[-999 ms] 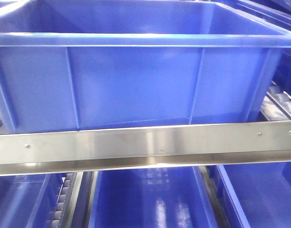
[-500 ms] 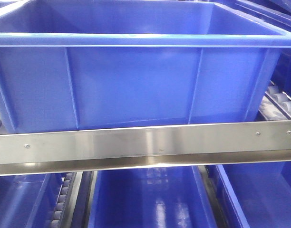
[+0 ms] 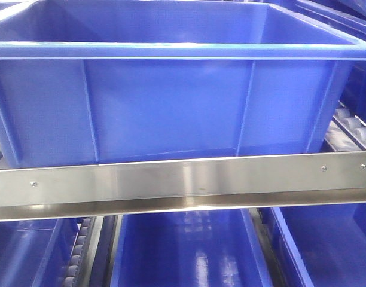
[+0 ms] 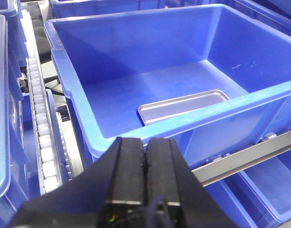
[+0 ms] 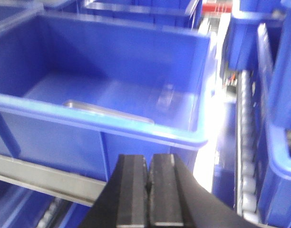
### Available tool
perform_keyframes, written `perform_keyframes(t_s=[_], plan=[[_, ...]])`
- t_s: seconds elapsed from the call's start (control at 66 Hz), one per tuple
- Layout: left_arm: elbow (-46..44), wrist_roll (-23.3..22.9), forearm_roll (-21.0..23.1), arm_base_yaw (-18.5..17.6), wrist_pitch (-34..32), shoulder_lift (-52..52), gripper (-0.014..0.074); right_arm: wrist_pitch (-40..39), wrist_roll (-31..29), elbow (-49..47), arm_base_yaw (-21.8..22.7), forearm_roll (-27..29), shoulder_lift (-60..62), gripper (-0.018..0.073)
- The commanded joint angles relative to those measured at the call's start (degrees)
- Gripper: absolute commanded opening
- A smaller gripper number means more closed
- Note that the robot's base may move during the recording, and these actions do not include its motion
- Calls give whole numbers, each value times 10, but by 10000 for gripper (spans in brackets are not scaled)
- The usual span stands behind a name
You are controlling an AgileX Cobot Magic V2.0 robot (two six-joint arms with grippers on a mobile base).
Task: Grab silver tray and place in blue box
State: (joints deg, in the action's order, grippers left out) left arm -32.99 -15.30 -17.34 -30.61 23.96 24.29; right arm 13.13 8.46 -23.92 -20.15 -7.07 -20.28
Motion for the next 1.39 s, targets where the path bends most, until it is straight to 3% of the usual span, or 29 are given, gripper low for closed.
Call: perform_keyframes(t_s=[0.0,0.575,0.666,0.742,0.787,0.924,1.121,1.242,1.378], plan=[[-15,1,-1,-2,-47,2,-105,-54,-7,-15,0,-7,-2,49],[-14,2,5,4,-45,-5,-105,-54,-7,-15,0,-7,-2,49],[-2,72,78,40,-45,-28,-105,-54,-7,-15,0,-7,-2,49],[27,156,145,92,-61,-63,-105,-54,-7,-15,0,-7,-2,49],[53,180,179,120,-76,-88,-105,-54,-7,-15,0,-7,-2,49],[140,181,210,199,-124,-162,-105,-54,-7,-15,0,-7,-2,49],[270,181,249,280,-192,-254,-105,-54,-7,-15,0,-7,-2,49],[346,181,255,303,-289,-259,-105,-54,-7,-15,0,-7,-2,49],[345,181,255,306,-265,-260,-105,-53,-7,-15,0,-7,-2,49]])
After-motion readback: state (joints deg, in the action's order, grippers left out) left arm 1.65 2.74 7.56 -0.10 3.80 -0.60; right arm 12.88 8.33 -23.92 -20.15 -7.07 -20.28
